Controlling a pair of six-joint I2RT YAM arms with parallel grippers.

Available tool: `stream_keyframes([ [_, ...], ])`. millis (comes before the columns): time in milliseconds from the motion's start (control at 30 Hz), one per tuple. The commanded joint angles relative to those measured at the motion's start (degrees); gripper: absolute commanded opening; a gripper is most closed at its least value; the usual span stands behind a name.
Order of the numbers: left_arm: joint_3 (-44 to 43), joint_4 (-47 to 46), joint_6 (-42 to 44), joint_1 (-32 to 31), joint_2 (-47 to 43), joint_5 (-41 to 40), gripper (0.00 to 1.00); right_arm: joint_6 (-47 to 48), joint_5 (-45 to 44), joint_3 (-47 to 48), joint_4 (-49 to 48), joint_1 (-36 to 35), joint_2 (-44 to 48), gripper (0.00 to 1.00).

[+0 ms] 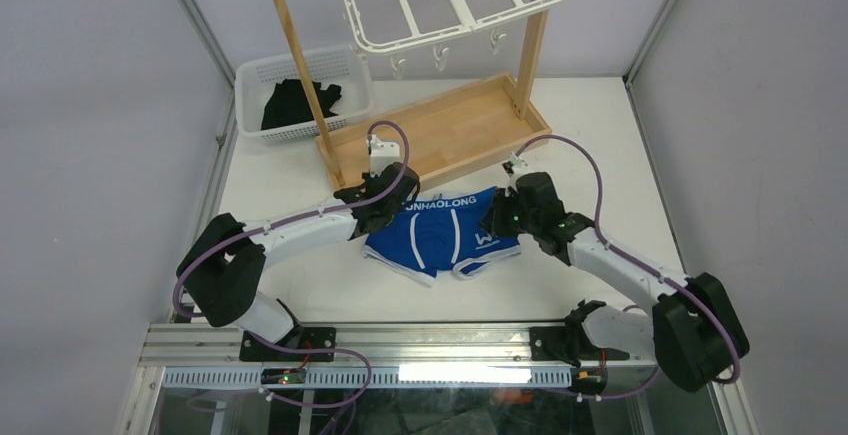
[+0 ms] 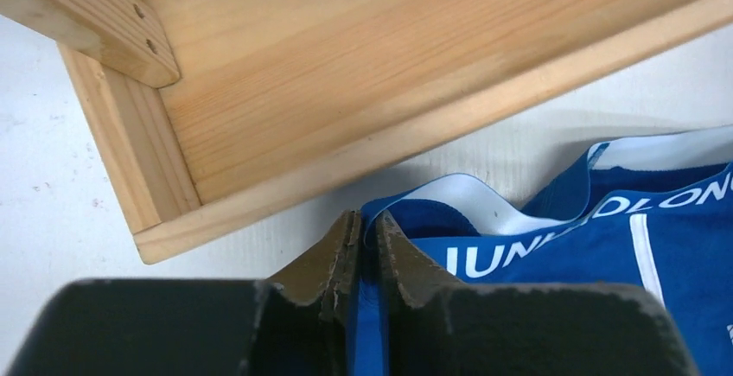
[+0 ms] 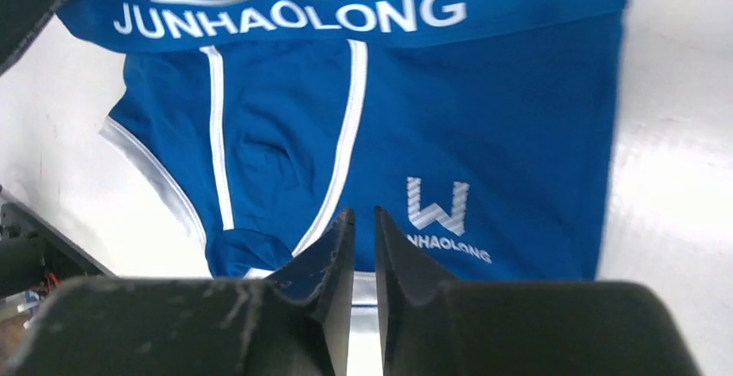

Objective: Clip the underwear to the hanger
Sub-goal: Flatten out the underwear at the center of the board.

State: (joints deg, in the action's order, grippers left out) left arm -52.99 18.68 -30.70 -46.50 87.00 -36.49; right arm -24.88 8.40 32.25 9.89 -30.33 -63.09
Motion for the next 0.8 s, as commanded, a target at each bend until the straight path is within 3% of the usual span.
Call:
stream_keyframes([
  [0, 0.39, -4.57, -3.4, 0.07, -1.02, -6.95, 0.16, -0.75, 6.05, 1.25, -11.25, -1.69, -5.67, 0.15],
  [300, 4.2, -4.27, -2.54, 0.04, -9.99, -7.2, 0.53, -6.46, -11.82, -0.75, -5.36, -4.57, -12.24, 0.09],
  [433, 6.46, -4.23, 0.36, -0.14, -16.07, 0.38, 0.58, -9.16, -18.32, -1.47, 1.41, -4.57, -10.13, 0.08],
  [567, 8.21, -6.48, 3.95, -2.95, -17.8, 9.74, 0.49, -10.58, -19.01, -3.23, 5.29, -4.57, -5.11, 0.09],
  [767, 12.17, -8.8, 2.0, -9.98, -13.87, 13.03, 0.12, -9.44, -14.92, -4.05, 3.94, -4.57, 0.46, 0.17],
])
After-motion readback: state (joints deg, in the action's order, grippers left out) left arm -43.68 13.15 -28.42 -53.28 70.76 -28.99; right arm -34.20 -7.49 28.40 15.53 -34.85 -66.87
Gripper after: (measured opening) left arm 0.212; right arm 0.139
